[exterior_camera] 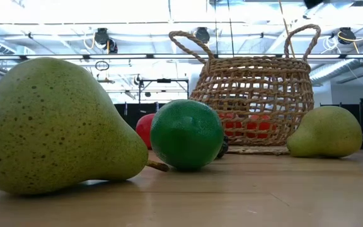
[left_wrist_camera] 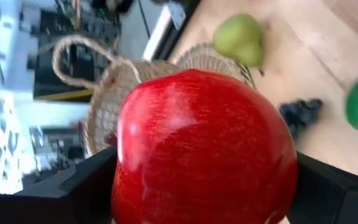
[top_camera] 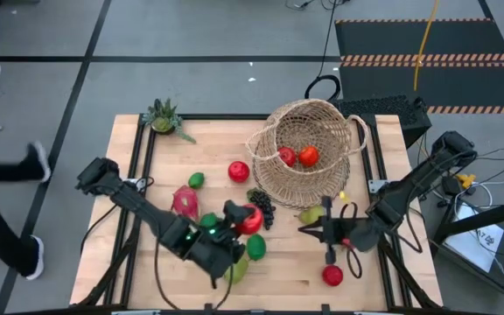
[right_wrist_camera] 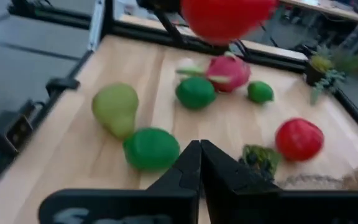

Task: Build produce basket
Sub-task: Put the red apple into the brown basket

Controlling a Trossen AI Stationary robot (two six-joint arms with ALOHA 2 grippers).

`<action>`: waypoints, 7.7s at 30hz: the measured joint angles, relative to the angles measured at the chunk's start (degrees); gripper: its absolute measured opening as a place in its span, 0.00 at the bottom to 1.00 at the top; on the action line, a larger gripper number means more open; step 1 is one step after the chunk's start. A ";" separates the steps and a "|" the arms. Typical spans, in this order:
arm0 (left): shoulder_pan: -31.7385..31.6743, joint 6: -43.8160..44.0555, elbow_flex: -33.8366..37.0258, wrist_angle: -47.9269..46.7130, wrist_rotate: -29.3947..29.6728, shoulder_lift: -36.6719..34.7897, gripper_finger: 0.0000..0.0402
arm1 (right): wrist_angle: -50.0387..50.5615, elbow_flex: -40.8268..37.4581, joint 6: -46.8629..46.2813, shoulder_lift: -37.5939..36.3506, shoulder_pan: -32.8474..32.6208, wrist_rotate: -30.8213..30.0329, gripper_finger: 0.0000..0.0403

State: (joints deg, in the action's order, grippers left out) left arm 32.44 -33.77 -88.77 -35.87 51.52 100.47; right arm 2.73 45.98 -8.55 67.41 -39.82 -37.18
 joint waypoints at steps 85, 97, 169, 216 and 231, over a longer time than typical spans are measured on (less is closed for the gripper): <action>-16.25 -31.71 0.06 34.60 -29.20 1.50 0.97 | -59.37 -14.93 0.70 -0.02 18.54 26.80 0.97; -14.22 -32.05 0.07 34.51 -18.60 1.05 0.99 | -60.04 -14.86 0.04 -0.02 18.45 26.90 0.97; -37.26 18.44 0.04 28.62 -51.50 -4.70 0.97 | 5.43 -5.33 16.31 -13.21 51.54 9.98 0.99; -46.31 11.89 -13.38 27.81 -54.09 13.97 0.02 | 3.98 -6.27 18.40 -14.47 51.32 10.31 0.99; -47.90 12.07 -13.33 24.39 -52.48 13.99 0.02 | 1.67 -6.29 18.90 -14.47 51.35 10.22 0.99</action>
State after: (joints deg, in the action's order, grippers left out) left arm -15.46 -21.69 -102.10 -11.49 -0.95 114.45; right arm 4.41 39.68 10.35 52.95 11.53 -26.96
